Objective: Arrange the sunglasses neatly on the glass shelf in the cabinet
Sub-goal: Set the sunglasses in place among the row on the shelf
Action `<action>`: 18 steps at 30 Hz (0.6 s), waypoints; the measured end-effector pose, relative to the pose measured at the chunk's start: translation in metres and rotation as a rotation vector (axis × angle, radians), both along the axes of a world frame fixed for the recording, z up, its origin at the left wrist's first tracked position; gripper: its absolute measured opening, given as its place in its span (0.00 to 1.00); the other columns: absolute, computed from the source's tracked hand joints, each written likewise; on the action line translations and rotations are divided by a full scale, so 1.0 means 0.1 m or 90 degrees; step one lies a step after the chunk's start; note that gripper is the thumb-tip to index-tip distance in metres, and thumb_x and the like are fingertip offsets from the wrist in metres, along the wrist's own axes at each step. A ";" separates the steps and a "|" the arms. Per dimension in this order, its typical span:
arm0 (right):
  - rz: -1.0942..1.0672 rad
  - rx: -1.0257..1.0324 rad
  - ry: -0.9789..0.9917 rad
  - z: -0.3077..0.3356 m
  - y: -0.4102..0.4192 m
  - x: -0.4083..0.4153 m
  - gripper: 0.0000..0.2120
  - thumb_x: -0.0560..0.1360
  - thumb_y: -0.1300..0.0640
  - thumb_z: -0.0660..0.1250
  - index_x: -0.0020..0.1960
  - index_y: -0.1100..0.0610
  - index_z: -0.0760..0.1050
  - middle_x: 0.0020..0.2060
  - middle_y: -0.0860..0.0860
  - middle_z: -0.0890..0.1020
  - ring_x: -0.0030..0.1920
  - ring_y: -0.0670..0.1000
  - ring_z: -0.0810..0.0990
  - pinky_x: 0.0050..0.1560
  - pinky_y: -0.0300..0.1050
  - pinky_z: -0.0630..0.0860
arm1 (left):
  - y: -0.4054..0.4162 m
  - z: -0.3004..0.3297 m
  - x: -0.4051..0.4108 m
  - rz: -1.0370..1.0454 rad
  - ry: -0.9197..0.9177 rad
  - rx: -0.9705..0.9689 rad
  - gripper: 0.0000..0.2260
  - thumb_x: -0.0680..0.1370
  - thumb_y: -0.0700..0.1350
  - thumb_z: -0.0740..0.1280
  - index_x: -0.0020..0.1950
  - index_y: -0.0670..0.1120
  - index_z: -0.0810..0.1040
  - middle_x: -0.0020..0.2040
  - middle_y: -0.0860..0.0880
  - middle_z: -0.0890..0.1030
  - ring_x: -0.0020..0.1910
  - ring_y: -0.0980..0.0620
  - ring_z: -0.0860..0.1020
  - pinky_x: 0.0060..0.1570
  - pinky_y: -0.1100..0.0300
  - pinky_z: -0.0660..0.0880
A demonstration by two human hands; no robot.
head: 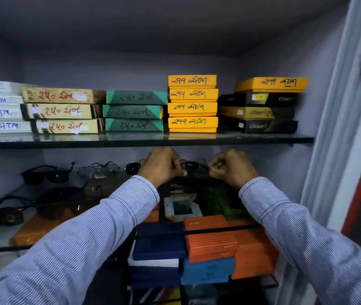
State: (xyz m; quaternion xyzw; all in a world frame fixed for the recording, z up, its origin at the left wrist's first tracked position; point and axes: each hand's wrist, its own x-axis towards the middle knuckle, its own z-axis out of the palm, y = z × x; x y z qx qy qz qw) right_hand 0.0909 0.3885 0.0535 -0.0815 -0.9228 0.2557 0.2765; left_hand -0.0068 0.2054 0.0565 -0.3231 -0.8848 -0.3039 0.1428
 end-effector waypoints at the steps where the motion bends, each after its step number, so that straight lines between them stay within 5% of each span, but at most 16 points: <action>1: -0.012 -0.011 0.000 0.00 0.04 0.00 0.05 0.69 0.63 0.75 0.45 0.62 0.86 0.39 0.55 0.88 0.37 0.47 0.82 0.30 0.23 0.71 | 0.02 0.00 0.01 0.002 -0.005 -0.009 0.08 0.70 0.46 0.81 0.39 0.43 0.87 0.31 0.57 0.79 0.35 0.56 0.78 0.48 0.54 0.79; 5: -0.093 -0.029 0.003 -0.06 0.17 -0.05 0.05 0.68 0.60 0.75 0.40 0.62 0.87 0.39 0.57 0.88 0.41 0.52 0.85 0.47 0.35 0.75 | 0.06 -0.03 0.02 0.054 0.015 -0.025 0.04 0.69 0.42 0.80 0.39 0.45 0.87 0.33 0.57 0.79 0.42 0.51 0.83 0.54 0.54 0.82; 8: -0.119 -0.036 -0.030 -0.08 0.23 -0.13 0.07 0.66 0.58 0.77 0.39 0.62 0.86 0.39 0.57 0.88 0.38 0.53 0.85 0.44 0.44 0.82 | 0.03 -0.08 -0.01 0.096 0.024 -0.018 0.03 0.70 0.38 0.78 0.40 0.44 0.87 0.39 0.51 0.83 0.42 0.51 0.82 0.54 0.55 0.81; 18: -0.122 0.079 -0.168 -0.15 0.15 -0.15 0.11 0.67 0.56 0.74 0.46 0.62 0.84 0.44 0.58 0.86 0.44 0.57 0.85 0.46 0.50 0.84 | 0.03 -0.33 -0.13 0.143 -0.034 -0.069 0.05 0.69 0.41 0.79 0.42 0.45 0.85 0.47 0.44 0.85 0.44 0.47 0.84 0.54 0.49 0.84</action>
